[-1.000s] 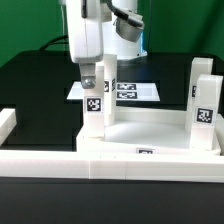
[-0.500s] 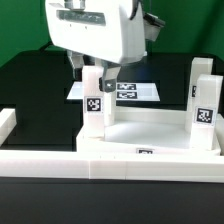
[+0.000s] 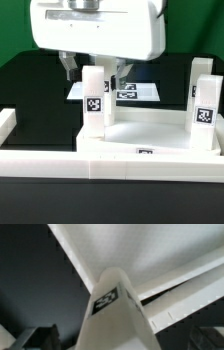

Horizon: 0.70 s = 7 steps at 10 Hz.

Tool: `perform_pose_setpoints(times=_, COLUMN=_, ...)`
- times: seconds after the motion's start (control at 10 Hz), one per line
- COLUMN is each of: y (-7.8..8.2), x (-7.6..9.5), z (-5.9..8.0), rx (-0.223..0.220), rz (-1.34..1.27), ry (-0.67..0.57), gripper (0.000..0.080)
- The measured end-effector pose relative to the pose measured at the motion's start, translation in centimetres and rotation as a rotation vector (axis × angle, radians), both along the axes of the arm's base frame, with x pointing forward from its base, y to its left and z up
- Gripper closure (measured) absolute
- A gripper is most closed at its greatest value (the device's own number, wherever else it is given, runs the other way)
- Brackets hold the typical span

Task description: Assemble desk

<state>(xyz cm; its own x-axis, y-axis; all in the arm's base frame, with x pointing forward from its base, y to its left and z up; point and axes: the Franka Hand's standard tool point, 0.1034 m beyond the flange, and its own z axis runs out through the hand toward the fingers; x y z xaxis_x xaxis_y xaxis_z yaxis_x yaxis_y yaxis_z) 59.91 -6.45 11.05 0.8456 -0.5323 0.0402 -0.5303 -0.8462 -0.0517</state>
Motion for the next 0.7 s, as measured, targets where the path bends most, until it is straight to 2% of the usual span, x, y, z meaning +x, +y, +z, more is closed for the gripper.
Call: perform_pose_setpoints(times=0.7, y=0.34, x=-0.01, z=0.07, rx=-0.033, rz=0.444, ry=-0.007, gripper=0.015)
